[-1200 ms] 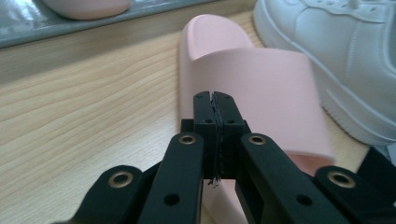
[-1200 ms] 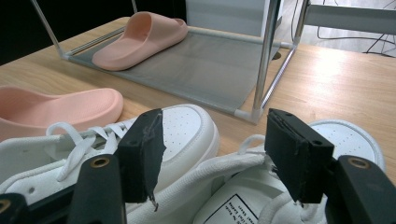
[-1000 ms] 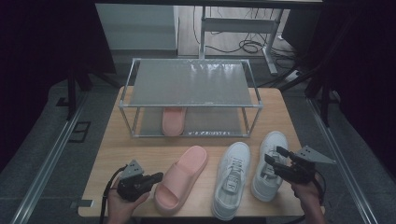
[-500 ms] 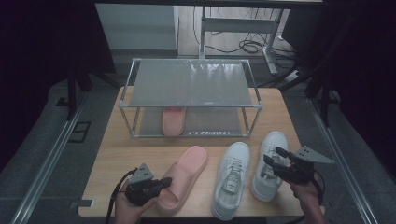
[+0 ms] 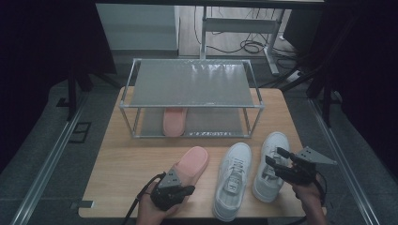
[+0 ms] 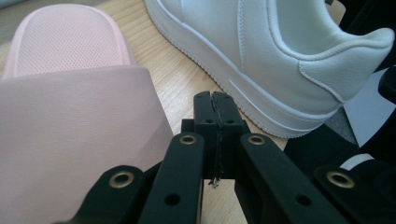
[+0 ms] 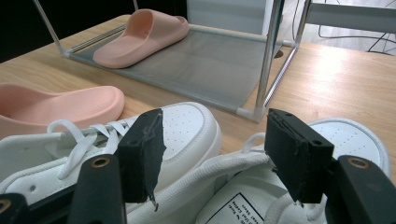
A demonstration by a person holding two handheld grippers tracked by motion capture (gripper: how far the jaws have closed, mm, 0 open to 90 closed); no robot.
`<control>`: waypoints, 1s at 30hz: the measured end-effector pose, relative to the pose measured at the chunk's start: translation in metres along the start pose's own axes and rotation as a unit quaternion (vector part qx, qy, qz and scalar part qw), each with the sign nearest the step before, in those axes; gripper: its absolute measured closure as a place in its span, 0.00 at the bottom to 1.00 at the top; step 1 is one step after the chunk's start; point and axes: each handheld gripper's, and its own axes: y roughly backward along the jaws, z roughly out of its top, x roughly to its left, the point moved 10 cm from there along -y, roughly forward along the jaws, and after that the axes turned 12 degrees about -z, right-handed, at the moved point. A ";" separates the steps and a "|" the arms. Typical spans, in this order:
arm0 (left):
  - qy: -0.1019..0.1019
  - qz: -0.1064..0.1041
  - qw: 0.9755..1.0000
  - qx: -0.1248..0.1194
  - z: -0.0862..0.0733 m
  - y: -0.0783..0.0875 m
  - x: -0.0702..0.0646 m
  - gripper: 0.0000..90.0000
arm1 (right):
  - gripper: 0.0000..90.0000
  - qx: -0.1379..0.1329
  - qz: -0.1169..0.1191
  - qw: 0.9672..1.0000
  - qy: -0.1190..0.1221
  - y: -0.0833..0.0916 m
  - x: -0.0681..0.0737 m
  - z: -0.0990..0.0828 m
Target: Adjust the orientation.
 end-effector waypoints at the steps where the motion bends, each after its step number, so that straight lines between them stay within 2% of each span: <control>1: 0.001 0.001 1.000 0.000 -0.001 -0.001 0.000 1.00 | 0.42 -0.001 0.000 1.000 0.001 0.000 0.000 0.000; 10: 0.004 0.012 1.000 0.007 -0.007 -0.001 0.007 1.00 | 0.42 0.000 0.000 1.000 0.002 0.000 0.001 0.000; 15: 0.009 0.021 1.000 0.005 -0.009 0.005 0.013 1.00 | 0.42 -0.006 -0.003 1.000 0.002 0.001 0.000 0.002; 21: 0.030 0.041 0.999 -0.008 -0.015 0.022 0.028 1.00 | 0.42 -0.006 -0.004 1.000 -0.001 0.002 -0.003 0.002; 30: 0.059 0.070 0.995 -0.029 -0.018 0.045 0.059 1.00 | 0.42 -0.002 -0.002 1.000 0.001 0.000 -0.001 0.001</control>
